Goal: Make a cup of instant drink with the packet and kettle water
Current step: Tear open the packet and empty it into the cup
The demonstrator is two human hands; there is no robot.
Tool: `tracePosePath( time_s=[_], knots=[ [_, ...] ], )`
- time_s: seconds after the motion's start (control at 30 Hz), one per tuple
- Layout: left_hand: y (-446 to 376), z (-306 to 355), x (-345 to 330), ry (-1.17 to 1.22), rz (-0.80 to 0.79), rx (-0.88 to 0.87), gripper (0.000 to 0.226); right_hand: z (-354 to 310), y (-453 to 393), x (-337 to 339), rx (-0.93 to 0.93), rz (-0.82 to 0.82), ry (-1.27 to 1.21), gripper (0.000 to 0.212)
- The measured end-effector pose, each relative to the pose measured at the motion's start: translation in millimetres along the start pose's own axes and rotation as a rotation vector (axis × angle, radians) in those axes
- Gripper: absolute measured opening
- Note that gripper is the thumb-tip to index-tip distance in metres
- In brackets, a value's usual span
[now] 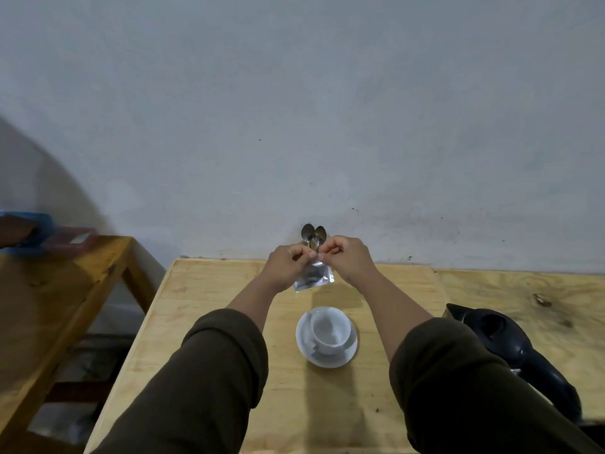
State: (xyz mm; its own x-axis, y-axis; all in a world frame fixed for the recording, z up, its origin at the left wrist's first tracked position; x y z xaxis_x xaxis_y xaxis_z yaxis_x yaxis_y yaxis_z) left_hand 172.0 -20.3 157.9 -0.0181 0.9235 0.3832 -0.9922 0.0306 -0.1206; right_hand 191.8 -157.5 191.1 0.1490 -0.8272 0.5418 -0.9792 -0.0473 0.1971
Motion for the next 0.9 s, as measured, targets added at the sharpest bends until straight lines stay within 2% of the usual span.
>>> tracePosePath(
  time_s=[0.2, 0.4, 0.67, 0.8, 0.9],
  knots=[
    [2.9, -2.3, -10.6, 0.047, 0.022, 0.052, 0.017, 4.9, 1.7, 3.3, 0.048, 0.056, 0.030, 0.007],
    [4.9, -4.0, -18.0, 0.186, 0.045, 0.187, 0.017, -0.1, 7.6, -0.2, 0.161, 0.106, 0.152, 0.003],
    [4.5, -21.5, -16.6, 0.208, 0.176, 0.301, 0.028, 5.0, 18.8, -10.8, 0.207, 0.021, 0.198, 0.006],
    [7.5, -30.9, -18.0, 0.266, 0.254, 0.378, 0.027, 10.1, 27.6, -8.5, 0.201, -0.024, 0.234, 0.006],
    [9.2, -38.7, -21.6, 0.277, 0.247, 0.409, 0.028, 17.1, 33.6, -1.4, 0.187, -0.040, 0.232, 0.005]
  ],
)
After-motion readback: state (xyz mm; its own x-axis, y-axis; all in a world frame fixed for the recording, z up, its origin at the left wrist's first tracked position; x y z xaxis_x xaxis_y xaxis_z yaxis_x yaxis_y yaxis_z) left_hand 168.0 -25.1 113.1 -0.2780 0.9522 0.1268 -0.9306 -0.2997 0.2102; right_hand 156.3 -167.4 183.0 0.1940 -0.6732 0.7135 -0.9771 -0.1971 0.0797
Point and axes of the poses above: each hand's wrist, its own y-axis away from the middle knuckle, its own x-axis out of the back of the hand, z = x × y, the point moved 5 cm from there along -y, towards the middle knuckle, and after that the axes turned 12 degrees about -x, right-handed, at the moved point
